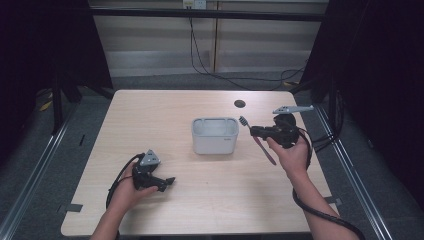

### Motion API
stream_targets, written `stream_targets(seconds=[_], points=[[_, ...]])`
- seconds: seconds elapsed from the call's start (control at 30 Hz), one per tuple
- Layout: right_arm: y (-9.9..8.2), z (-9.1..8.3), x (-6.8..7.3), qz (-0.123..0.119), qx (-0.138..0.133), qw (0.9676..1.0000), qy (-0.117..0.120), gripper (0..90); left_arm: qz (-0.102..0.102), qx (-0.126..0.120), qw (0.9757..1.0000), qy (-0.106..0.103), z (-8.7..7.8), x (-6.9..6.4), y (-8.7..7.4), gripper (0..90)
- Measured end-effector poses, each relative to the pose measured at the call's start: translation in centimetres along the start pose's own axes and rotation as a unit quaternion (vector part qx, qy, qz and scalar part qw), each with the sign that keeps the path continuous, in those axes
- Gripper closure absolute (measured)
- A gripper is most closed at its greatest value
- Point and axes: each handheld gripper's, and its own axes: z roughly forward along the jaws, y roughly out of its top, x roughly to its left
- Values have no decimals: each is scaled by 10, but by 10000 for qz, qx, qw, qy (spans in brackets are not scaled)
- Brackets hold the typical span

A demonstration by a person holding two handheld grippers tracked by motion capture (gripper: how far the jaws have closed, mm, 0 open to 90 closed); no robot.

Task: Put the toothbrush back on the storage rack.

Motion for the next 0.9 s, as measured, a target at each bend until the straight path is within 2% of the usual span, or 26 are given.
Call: stream_targets(seconds=[0.5, 0.9], points=[[14, -4, 3, 65, -535, 9985, 110, 839, -2, -1, 10000, 1, 0, 0, 0, 98], [24, -3, 6, 44, -677, 9976, 133, 838, -2, -2, 10000, 0, 0, 0, 0, 98]])
